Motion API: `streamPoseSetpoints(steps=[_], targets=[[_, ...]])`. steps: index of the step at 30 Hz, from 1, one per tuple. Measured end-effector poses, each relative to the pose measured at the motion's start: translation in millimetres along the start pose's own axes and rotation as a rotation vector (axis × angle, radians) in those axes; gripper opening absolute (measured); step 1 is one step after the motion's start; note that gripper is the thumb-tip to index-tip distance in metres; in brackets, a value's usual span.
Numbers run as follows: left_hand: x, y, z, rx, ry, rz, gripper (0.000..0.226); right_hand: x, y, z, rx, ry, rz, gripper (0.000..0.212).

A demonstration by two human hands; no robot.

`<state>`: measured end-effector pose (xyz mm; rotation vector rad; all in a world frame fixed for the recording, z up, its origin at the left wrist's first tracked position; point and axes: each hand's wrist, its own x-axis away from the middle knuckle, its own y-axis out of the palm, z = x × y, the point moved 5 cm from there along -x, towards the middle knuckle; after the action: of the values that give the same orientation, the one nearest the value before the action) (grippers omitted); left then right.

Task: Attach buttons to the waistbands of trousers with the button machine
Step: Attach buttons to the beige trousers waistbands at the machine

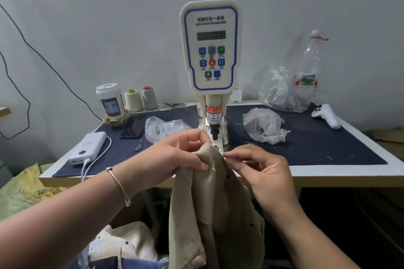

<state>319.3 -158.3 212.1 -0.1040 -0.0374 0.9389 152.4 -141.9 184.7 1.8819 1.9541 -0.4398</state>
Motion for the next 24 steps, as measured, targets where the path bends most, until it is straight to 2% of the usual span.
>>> streamPoseSetpoints(steps=[3,8,12,14,17,20,22,24], targets=[[3.3,4.3,-5.2,-0.015,0.003,0.028,0.022,2.0,-2.7,-4.7,0.116,-0.025,-0.024,0.013],[3.8,12.6,-4.8,-0.058,0.025,0.058,0.024,7.3,4.1,-3.4,0.207,0.100,-0.139,0.012],[4.4,9.5,-1.9,-0.153,0.042,0.125,0.021,10.4,3.7,-12.7,0.209,-0.089,-0.130,0.008],[5.8,8.3,-1.4,-0.183,0.050,0.148,0.019,11.4,3.2,-13.0,0.191,-0.102,-0.155,0.010],[5.6,2.9,0.1,-0.329,0.039,0.188,0.022,6.0,-2.2,-7.2,0.118,0.066,-0.215,0.011],[4.6,-1.6,-0.4,-0.448,0.013,0.188,0.031,1.4,-3.5,0.7,0.161,0.189,-0.370,0.014],[4.2,0.6,-5.4,-0.338,-0.026,0.120,0.029,-0.8,-3.1,5.7,0.181,0.244,-0.455,0.014],[4.3,6.0,-12.3,-0.130,-0.038,0.027,0.028,-2.4,-4.6,8.7,0.131,0.319,-0.535,0.013]])
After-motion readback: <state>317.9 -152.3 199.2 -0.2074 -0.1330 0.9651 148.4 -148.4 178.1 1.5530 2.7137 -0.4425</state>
